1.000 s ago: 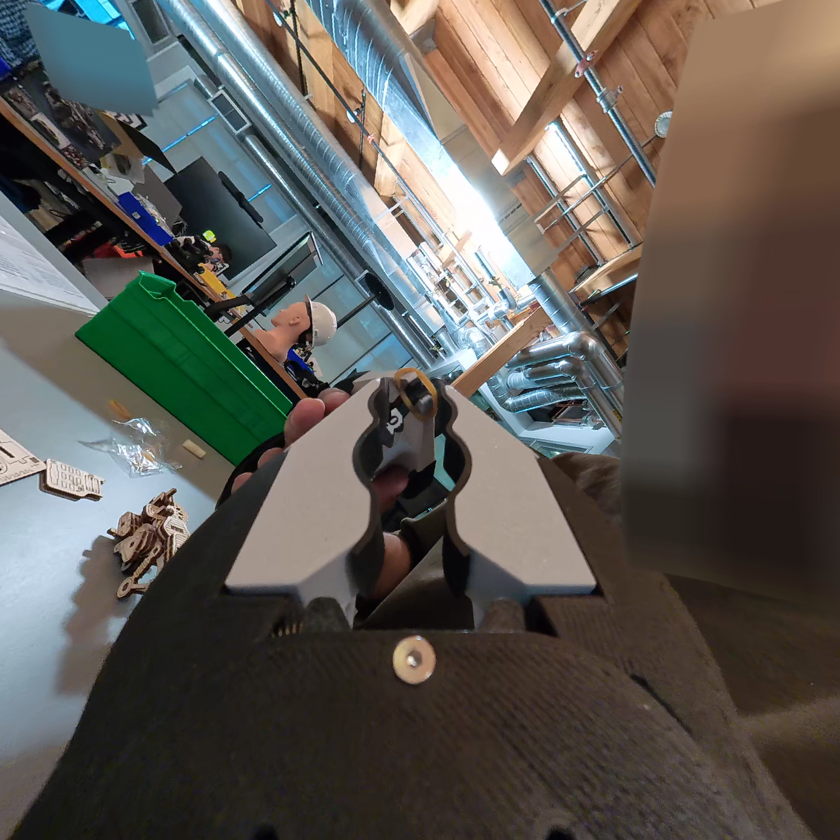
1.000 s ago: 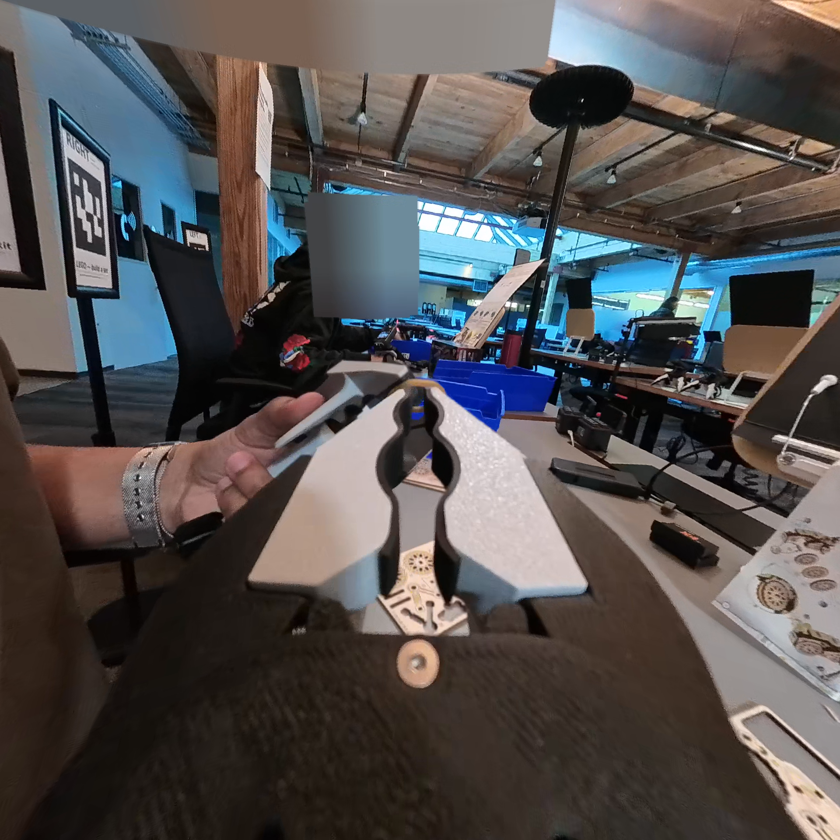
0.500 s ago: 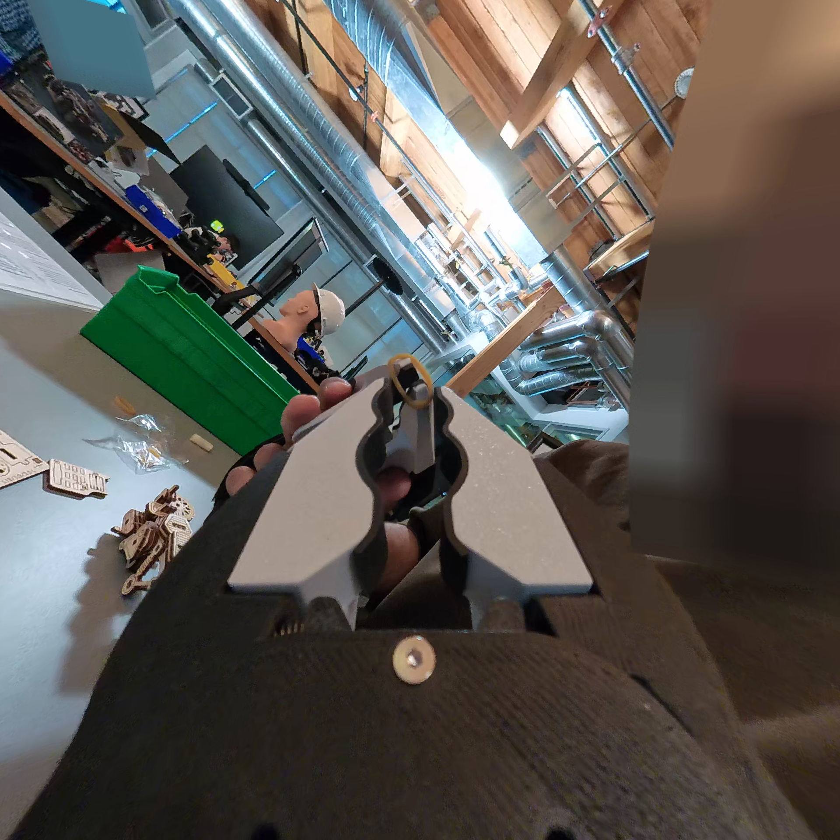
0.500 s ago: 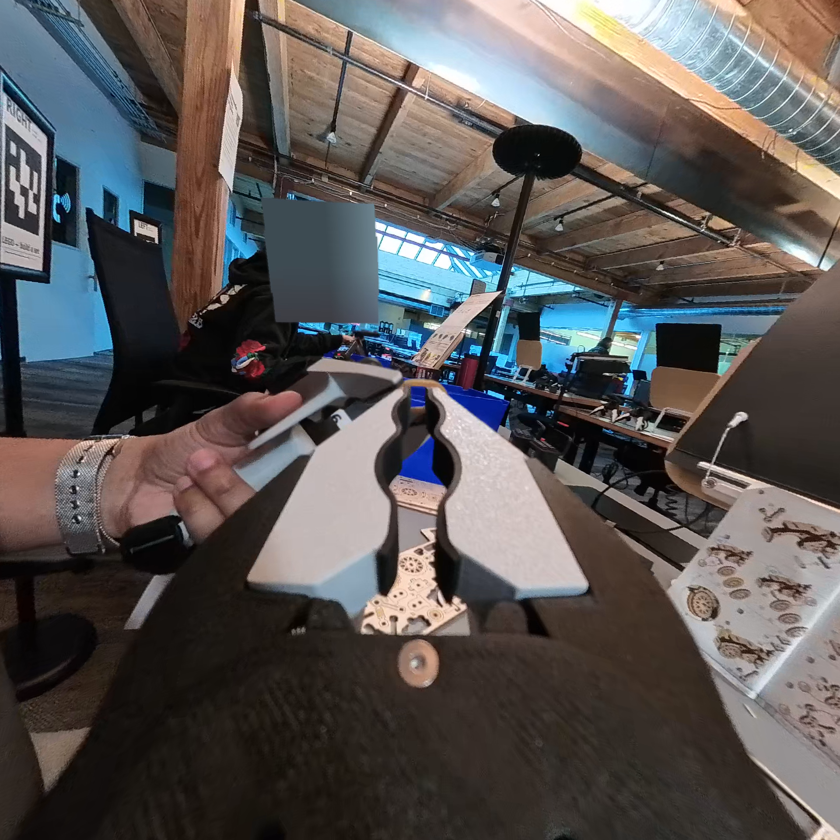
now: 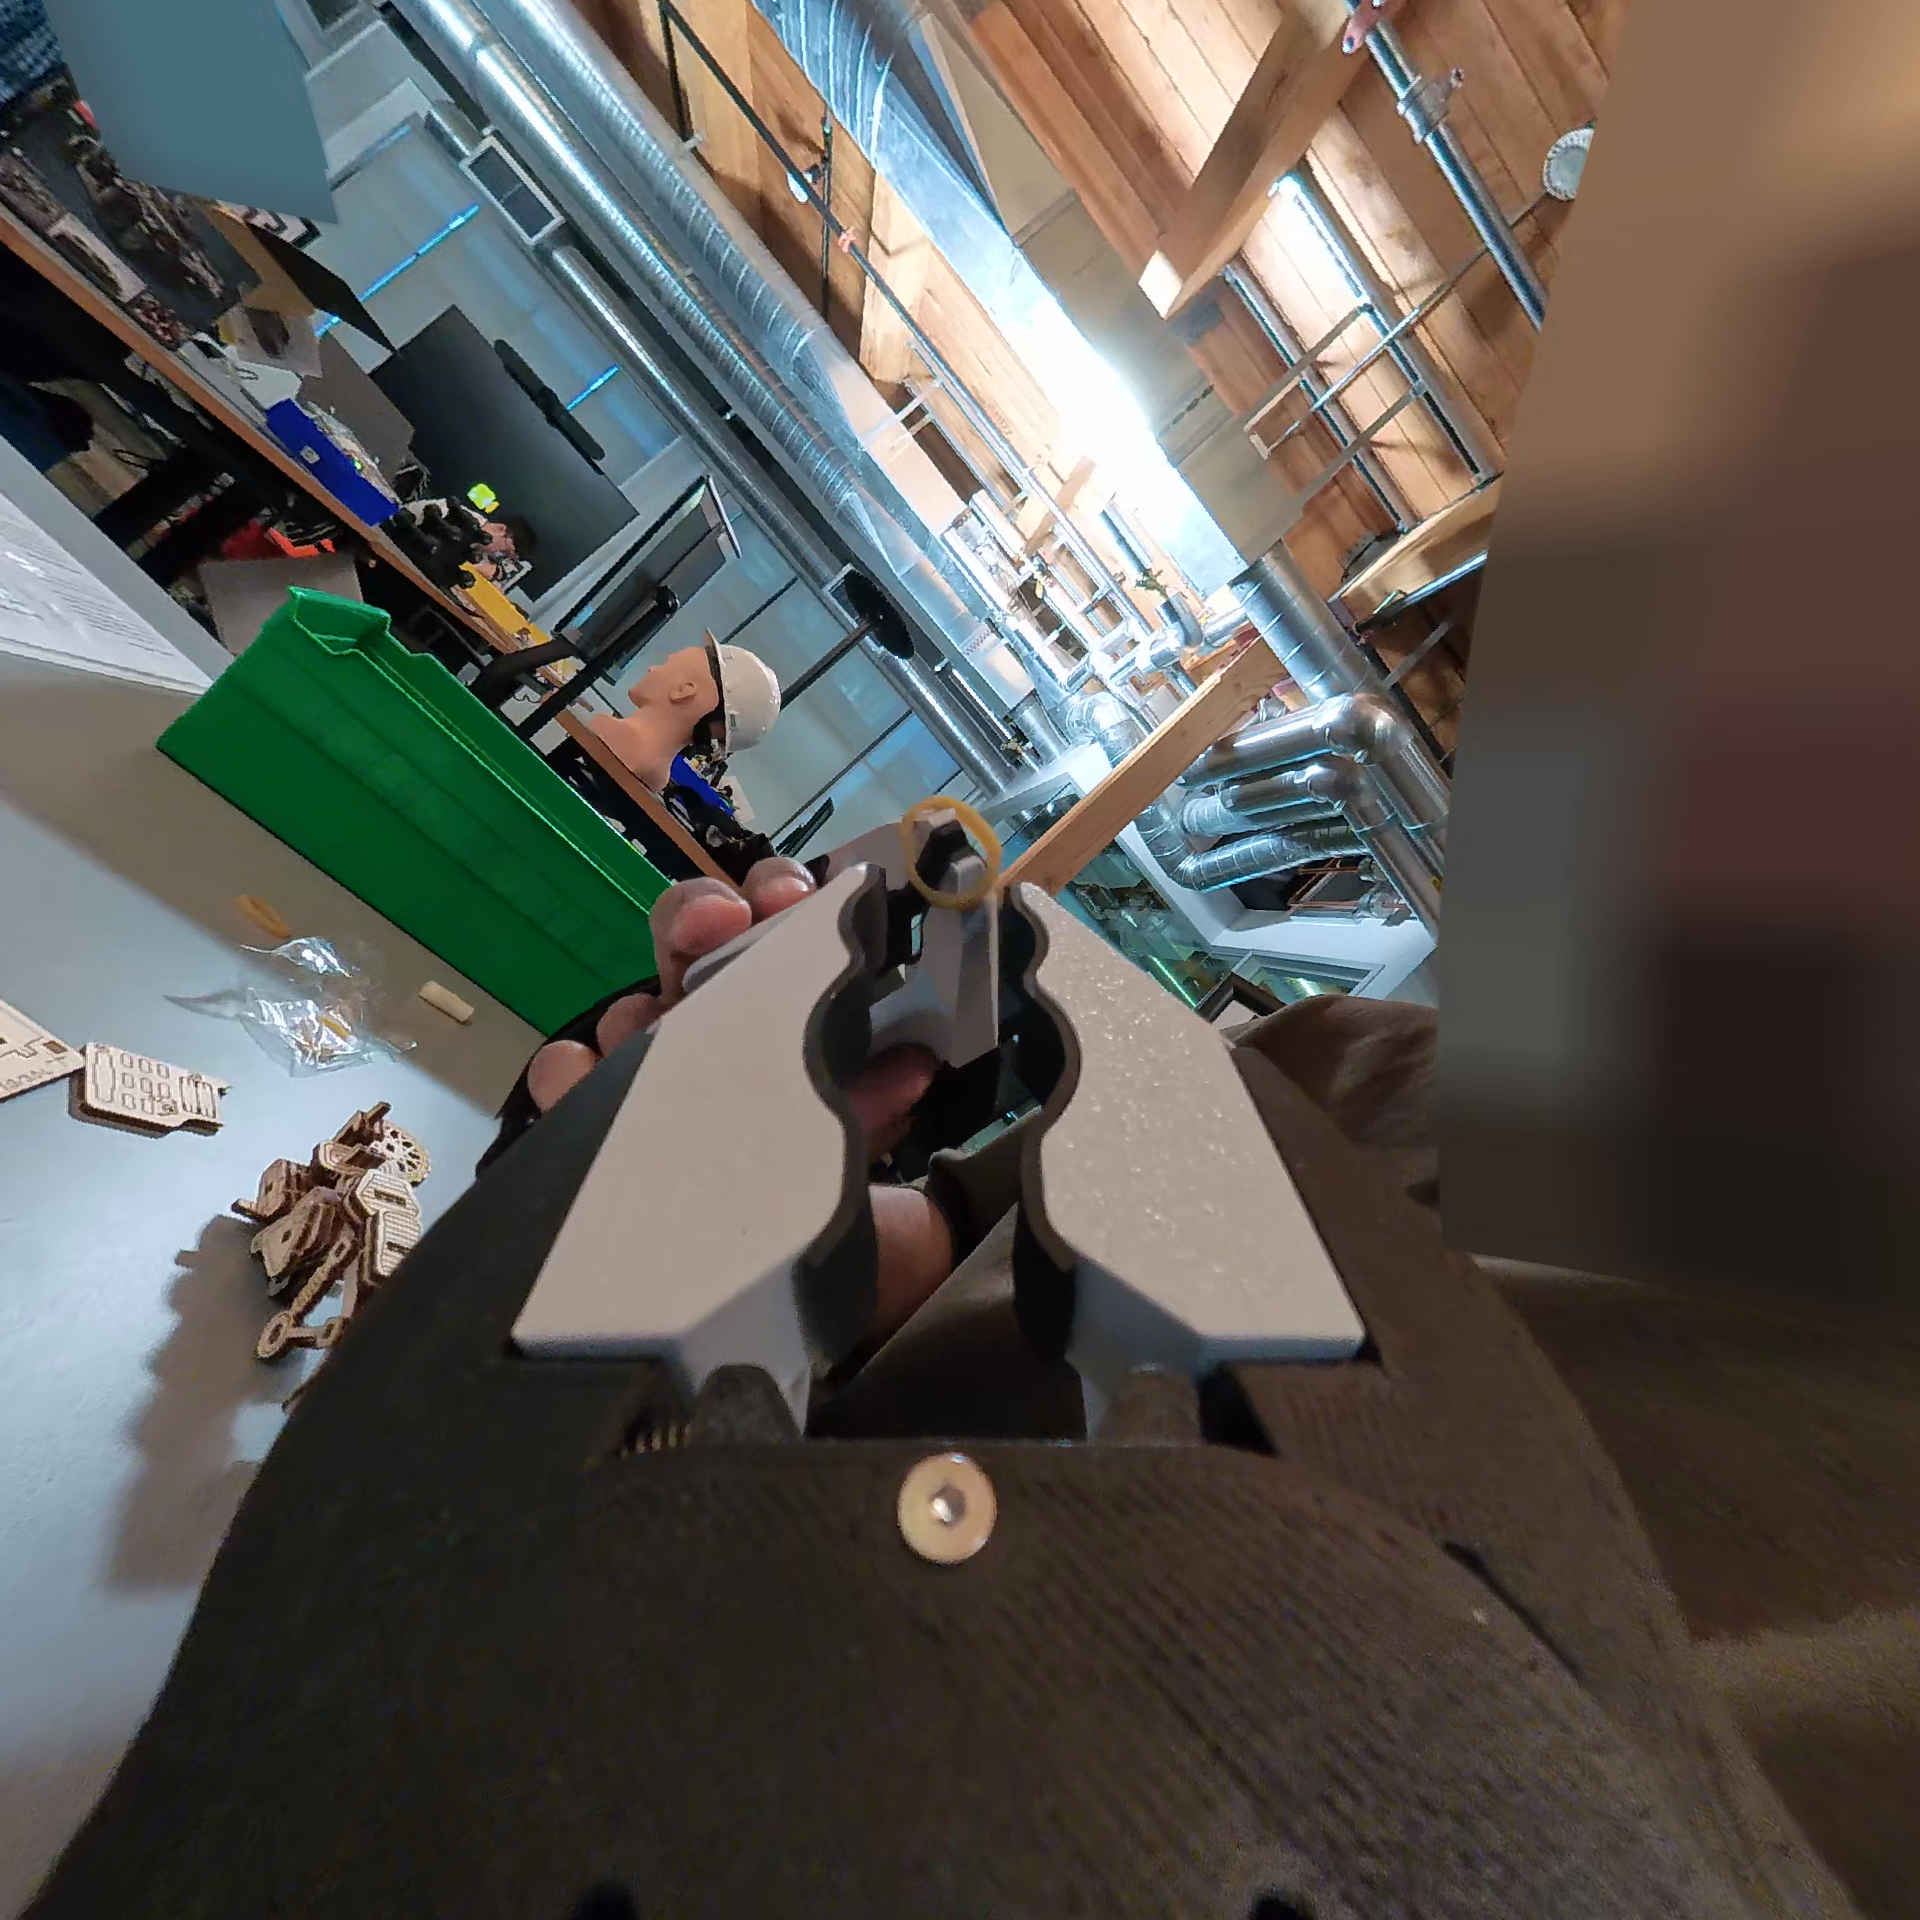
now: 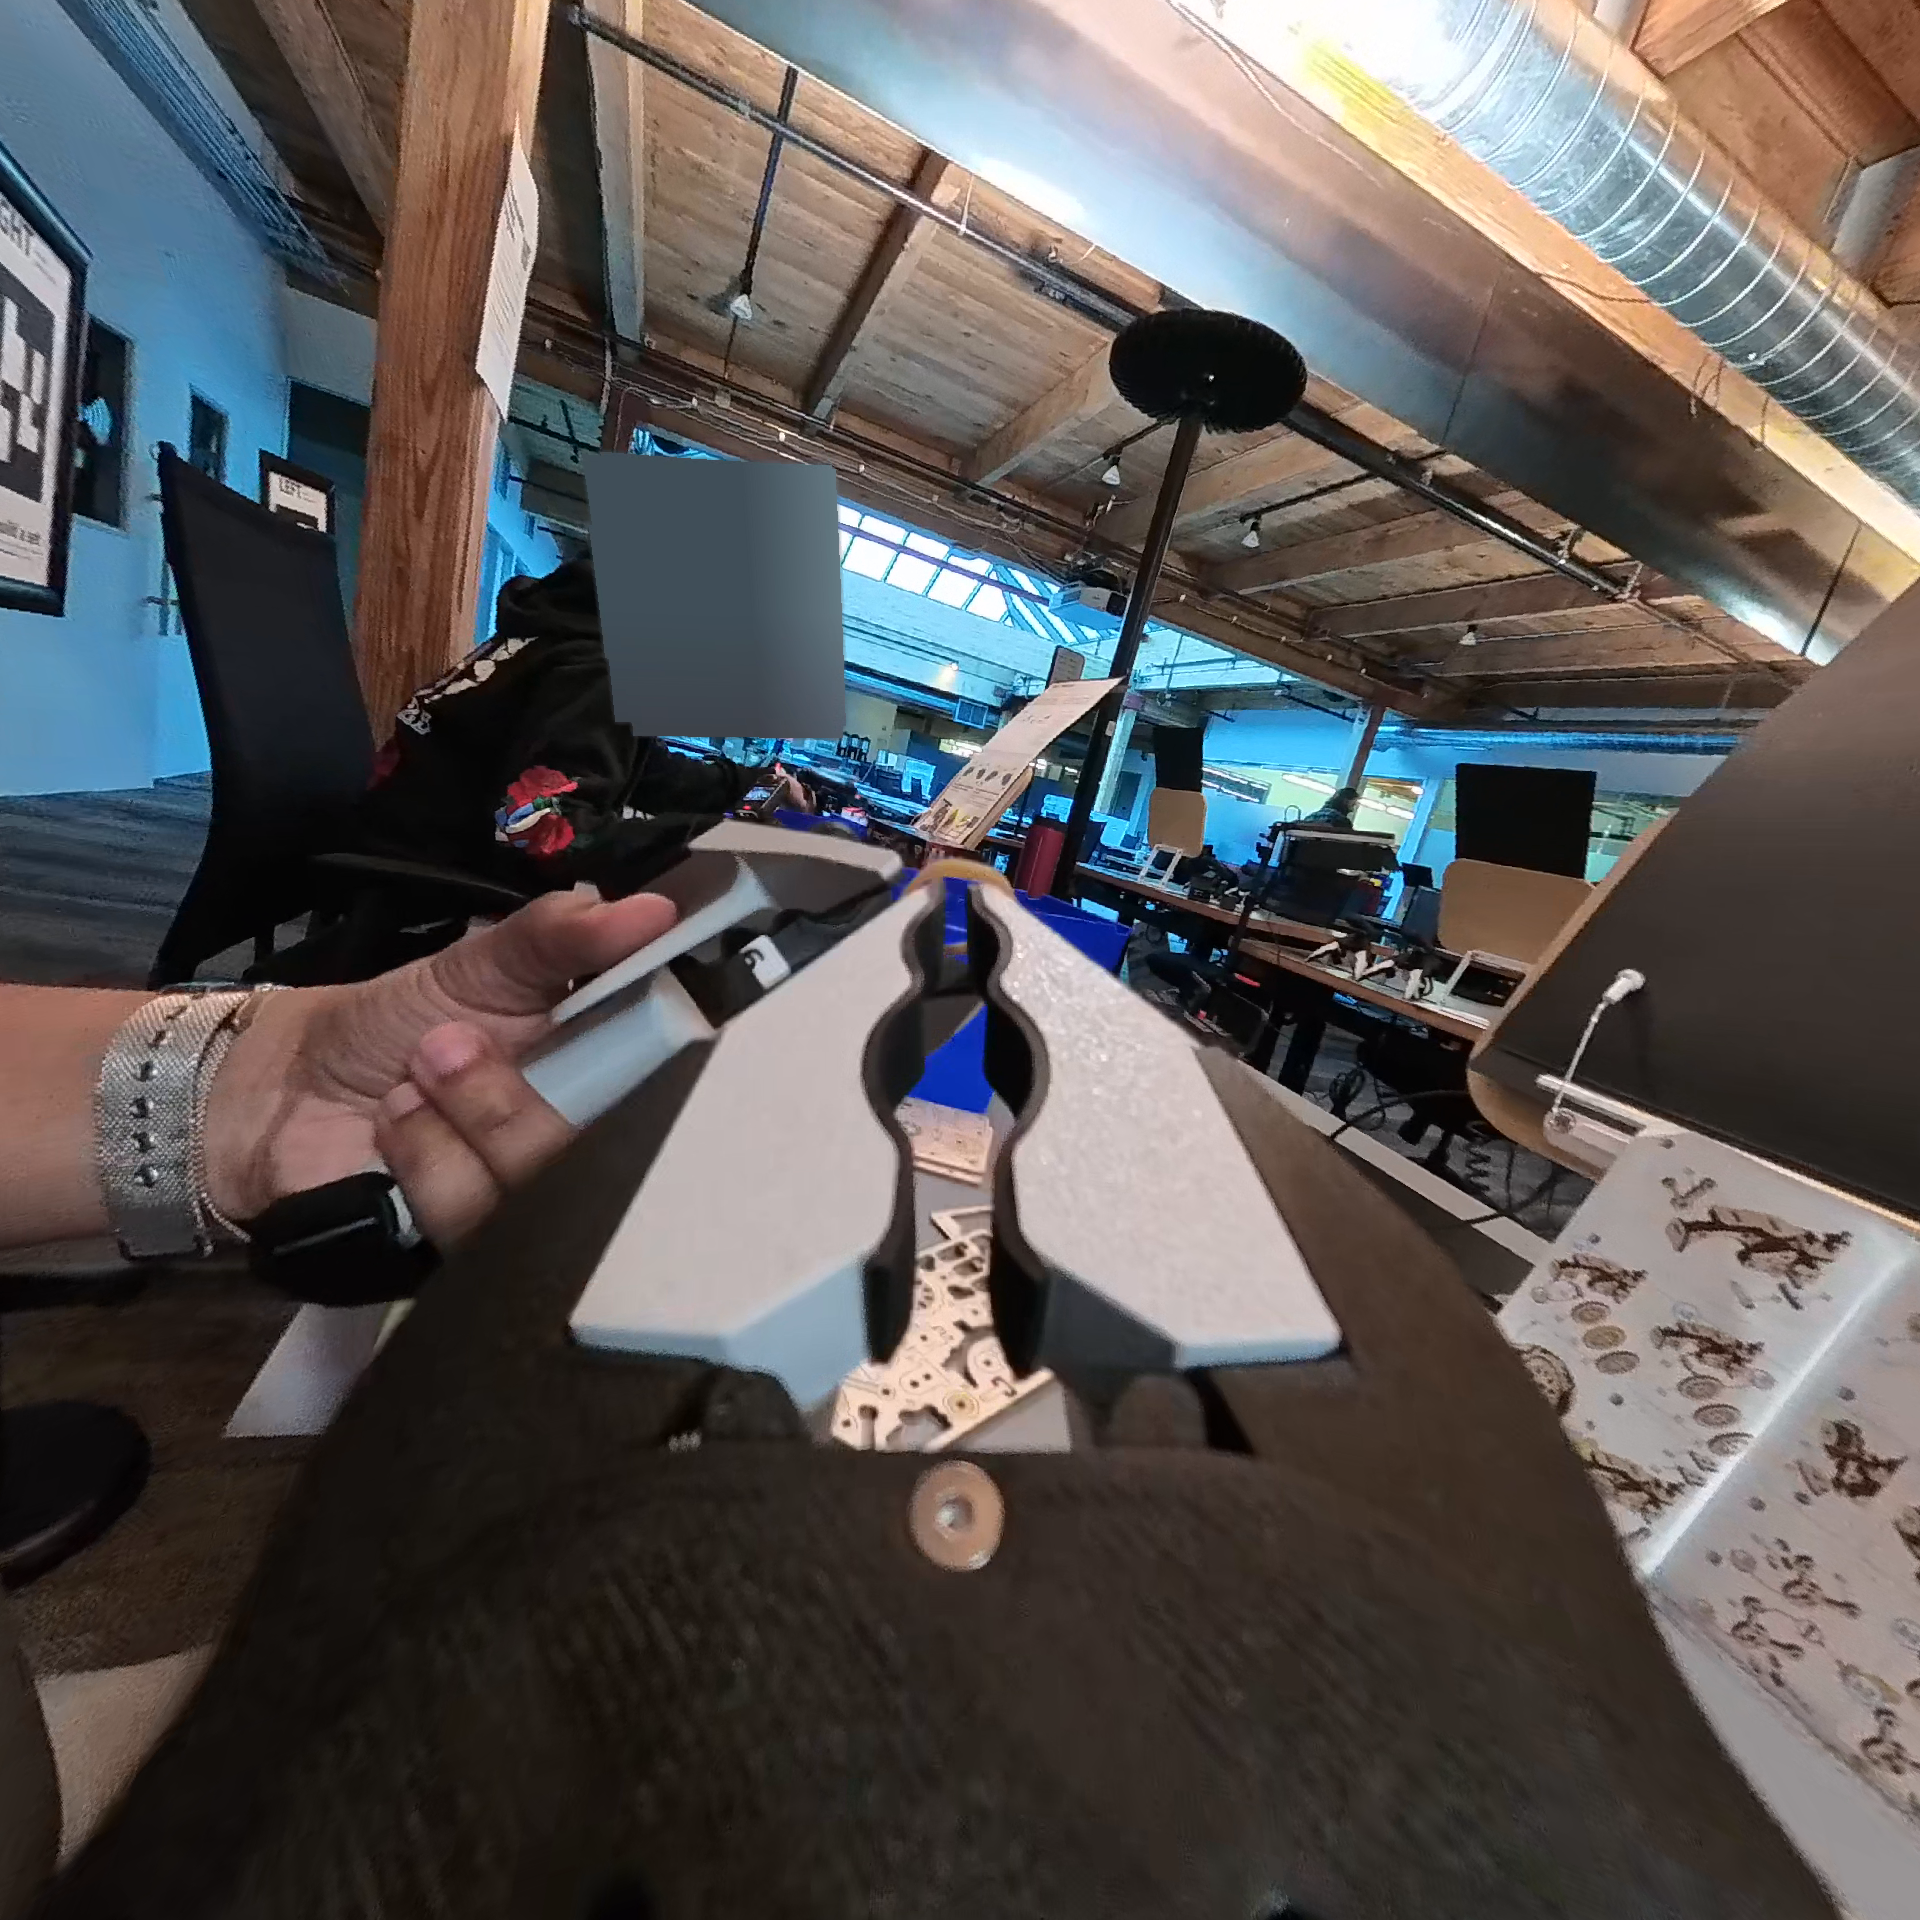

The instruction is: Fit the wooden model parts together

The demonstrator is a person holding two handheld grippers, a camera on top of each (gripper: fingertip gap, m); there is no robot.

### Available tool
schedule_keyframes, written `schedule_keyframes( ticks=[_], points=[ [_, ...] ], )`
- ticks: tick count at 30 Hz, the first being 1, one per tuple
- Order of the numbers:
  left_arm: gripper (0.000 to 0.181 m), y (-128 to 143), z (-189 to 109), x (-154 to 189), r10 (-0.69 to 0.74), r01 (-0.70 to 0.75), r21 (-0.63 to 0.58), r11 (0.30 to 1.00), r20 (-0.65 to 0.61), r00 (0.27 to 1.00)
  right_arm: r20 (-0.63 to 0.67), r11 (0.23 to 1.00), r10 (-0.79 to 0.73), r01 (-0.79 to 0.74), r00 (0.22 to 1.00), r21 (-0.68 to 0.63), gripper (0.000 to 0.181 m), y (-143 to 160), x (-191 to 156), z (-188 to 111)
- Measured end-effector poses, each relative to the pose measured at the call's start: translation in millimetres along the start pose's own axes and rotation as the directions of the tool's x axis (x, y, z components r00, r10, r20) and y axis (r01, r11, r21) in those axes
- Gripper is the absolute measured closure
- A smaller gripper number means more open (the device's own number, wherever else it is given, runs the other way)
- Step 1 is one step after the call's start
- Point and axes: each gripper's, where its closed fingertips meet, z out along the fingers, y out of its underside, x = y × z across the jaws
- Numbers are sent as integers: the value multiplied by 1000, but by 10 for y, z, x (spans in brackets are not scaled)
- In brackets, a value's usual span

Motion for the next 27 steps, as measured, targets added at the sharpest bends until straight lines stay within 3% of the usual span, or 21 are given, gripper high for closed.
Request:
schedule_keyframes(
  ticks=[6,9,13,18,27],
  points=[
    [156,-164,-111,31,110,-112,34,993,70,992,-1,1000,6,-6,1000,-19,181,8,45,-20],
    [161,-154,-61,60,258,-259,-15,966,159,953,2,1000,5,-5,1000,-30,180,34,36,-15],
    [167,-89,24,65,359,-346,-96,933,226,905,0,999,7,-7,1000,-42,177,66,37,-14],
    [172,-54,50,72,370,-346,-137,928,243,897,1,998,-2,2,1000,-56,174,80,40,-10],
    [171,-115,40,128,321,-305,-103,947,240,916,0,999,-23,23,1000,-45,175,40,37,-16]
  ],
)
